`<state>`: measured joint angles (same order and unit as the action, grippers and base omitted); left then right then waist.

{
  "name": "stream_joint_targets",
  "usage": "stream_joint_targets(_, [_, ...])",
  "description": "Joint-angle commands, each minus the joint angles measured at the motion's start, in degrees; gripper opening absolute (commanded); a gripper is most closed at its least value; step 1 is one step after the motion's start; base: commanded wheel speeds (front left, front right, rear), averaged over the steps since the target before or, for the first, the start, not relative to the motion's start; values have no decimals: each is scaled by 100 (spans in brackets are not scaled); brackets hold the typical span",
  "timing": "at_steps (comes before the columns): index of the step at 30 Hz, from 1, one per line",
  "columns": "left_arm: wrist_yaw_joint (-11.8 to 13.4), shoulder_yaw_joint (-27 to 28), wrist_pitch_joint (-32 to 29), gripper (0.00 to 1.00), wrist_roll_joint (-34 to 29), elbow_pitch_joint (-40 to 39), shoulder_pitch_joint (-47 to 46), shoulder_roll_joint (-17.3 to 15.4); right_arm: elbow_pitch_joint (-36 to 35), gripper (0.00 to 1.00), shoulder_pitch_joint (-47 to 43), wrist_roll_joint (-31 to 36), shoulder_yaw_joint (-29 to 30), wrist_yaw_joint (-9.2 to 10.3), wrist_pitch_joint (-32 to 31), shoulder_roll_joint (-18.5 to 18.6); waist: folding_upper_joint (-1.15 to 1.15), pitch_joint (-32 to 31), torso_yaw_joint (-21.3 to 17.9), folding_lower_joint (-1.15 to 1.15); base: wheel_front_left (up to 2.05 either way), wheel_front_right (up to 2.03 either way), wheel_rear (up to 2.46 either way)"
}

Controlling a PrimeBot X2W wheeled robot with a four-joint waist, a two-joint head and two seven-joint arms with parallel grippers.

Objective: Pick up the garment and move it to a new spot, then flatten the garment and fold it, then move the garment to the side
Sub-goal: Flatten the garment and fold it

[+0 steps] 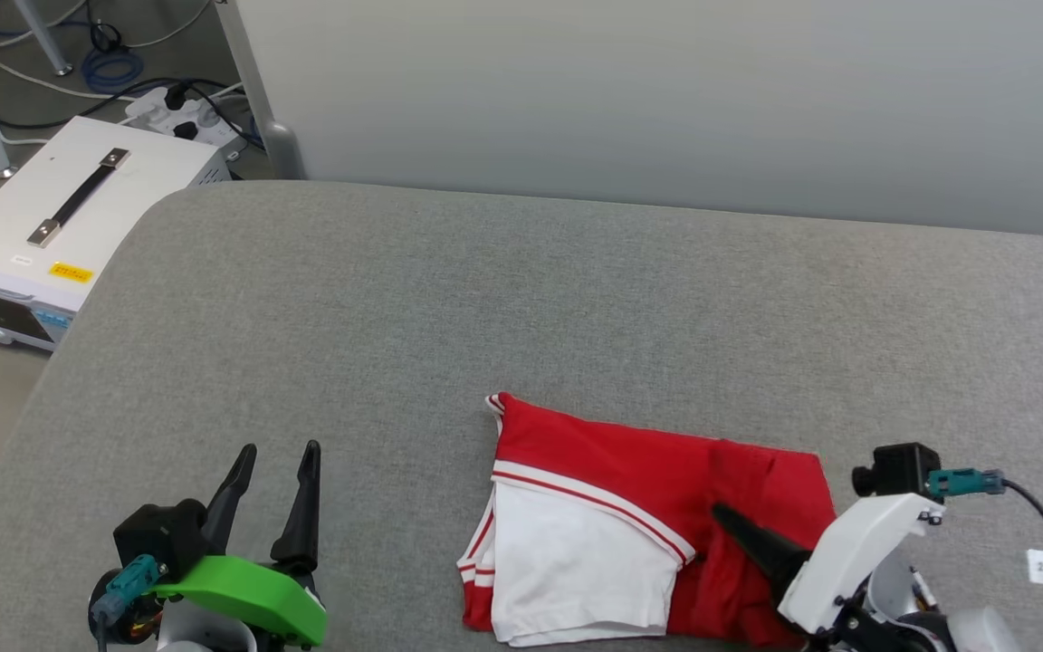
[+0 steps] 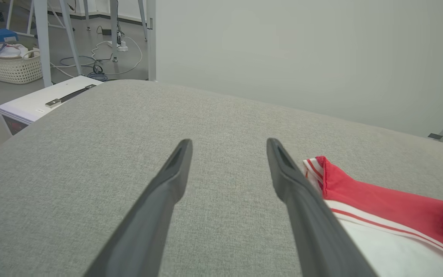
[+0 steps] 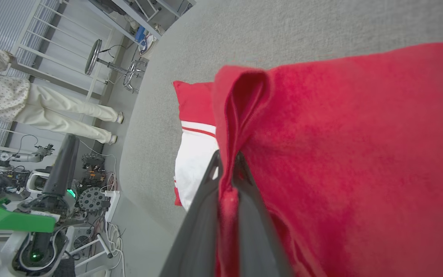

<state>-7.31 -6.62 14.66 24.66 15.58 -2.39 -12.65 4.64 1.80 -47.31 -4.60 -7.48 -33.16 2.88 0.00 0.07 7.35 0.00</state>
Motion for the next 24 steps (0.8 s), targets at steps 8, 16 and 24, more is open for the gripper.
stream_joint_targets(8, [-17,-17,34,100,12,11,-63,-25,1194,0,850,-1109,-1161,-1,1187,0,0,151,270,0,0,0,0])
stream_joint_targets(16, [-17,-100,34,100,32,55,-191,-17,2711,0,1964,-1971,-2256,-1,2328,0,0,248,497,0,0,0,0])
stream_joint_targets(24, [-17,-108,34,100,46,92,-219,-19,3884,100,2737,-2692,-3358,-1,2966,0,0,271,599,0,0,0,0])
